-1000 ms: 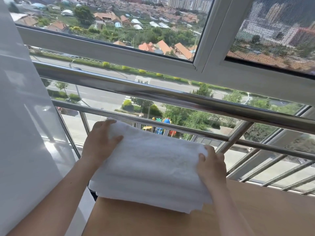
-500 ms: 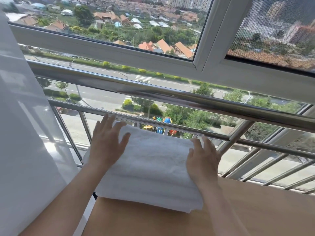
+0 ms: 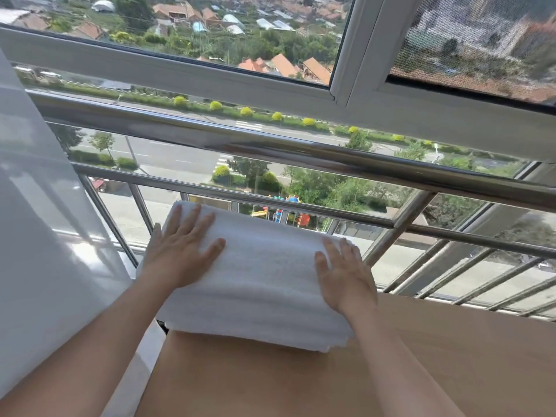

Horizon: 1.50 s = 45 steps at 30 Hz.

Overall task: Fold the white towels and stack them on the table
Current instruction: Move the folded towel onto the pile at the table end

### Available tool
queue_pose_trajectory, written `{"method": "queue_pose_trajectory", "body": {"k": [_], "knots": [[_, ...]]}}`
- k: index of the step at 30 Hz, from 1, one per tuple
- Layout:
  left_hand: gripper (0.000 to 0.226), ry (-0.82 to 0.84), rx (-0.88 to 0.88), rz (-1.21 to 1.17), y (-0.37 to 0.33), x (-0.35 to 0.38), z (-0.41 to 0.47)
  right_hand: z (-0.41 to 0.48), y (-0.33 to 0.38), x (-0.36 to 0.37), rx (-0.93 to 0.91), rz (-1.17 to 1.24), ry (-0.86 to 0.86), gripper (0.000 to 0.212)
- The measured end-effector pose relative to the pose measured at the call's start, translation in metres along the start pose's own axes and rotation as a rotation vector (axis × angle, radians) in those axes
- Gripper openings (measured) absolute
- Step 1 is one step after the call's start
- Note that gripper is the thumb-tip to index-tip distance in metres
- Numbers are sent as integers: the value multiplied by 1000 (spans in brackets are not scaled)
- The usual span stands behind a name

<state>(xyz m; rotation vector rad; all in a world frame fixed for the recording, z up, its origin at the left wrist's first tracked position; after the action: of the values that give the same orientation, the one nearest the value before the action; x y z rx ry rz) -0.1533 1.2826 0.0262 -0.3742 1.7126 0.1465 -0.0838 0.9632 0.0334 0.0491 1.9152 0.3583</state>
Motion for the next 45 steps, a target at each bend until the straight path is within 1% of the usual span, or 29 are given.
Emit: {"method": "queue_pose_trajectory", "body": {"k": [2,6,9,12,17,22,24,27,29,32,36,40,45], "knots": [[76,14,-10,20,-3,-2,0,-1,-5,0,21,26,16,61],[67,15,-14,76,-24,-7,-5,-2,3,-4,58,-73,-19,63],[65,88,84,-5,-66,0,-13,-8,18,-1,-23,-86,-34,65],[67,86,178,-82,-115,6,-21,-22,20,5,-122,-66,-48,63],[72,81,329,-13,-187,12,-36,-56,-22,2,-126,38,-99,55],[69,13,468,71,-262,22,-76,-96,-93,-3,-65,164,-121,51],[65,28,497,61,-292,30,-93,-115,-125,-5,-32,185,-139,50],[59,72,559,-11,-338,46,-127,-149,-179,-10,14,150,-186,46],[58,81,551,-65,-368,57,-153,-173,-218,-15,43,130,-201,47],[58,77,497,-42,-416,75,-192,-209,-281,-19,60,102,-168,56],[59,71,559,6,-492,102,-245,-256,-375,-22,99,55,-147,61],[59,45,590,15,-562,123,-292,-301,-467,-26,191,80,-125,62],[59,2,631,78,-637,141,-323,-325,-552,-38,247,141,-136,62]]}}
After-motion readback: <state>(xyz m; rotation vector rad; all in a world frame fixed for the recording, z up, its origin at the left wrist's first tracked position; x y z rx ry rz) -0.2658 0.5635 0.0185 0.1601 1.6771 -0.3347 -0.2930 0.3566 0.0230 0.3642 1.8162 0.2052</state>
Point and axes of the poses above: each hand's wrist, its own z-axis towards the middle knuckle, its own x-axis out of the palm, y = z × x, the point moved 6 cm from there along z, towards the middle knuckle, and after that the axes turned 7 degrees about y, right-handed, at the moved point
